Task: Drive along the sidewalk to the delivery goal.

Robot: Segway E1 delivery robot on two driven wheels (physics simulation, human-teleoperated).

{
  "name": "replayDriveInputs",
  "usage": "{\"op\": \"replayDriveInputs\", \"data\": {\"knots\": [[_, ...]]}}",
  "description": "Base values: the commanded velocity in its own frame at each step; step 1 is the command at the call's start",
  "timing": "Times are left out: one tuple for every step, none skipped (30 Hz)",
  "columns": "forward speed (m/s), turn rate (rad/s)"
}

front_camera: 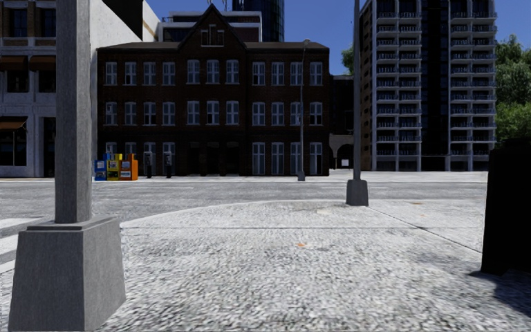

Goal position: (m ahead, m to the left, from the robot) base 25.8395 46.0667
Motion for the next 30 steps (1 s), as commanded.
{"op": "replayDriveInputs", "data": {"knots": [[2.0, 0.0], [2.0, 0.0], [2.0, 0.0], [2.0, 0.0], [2.0, 0.0], [2.0, 0.0], [2.0, 0.0], [2.0, 0.0], [2.0, 0.2], [2.0, 0.29], [2.0, 0.34], [2.0, 0.34], [1.91, 0.38], [1.81, 0.44], [1.76, 0.47], [1.68, 0.52], [1.63, 0.57], [1.54, 0.61], [1.41, 0.63], [1.35, 0.65], [1.33, 0.67], [1.32, 0.68], [1.32, 0.68], [1.32, 0.68], [1.32, 0.68], [1.33, 0.68], [1.34, 0.68], [1.36, 0.68], [1.37, 0.68], [1.37, 0.68]]}}
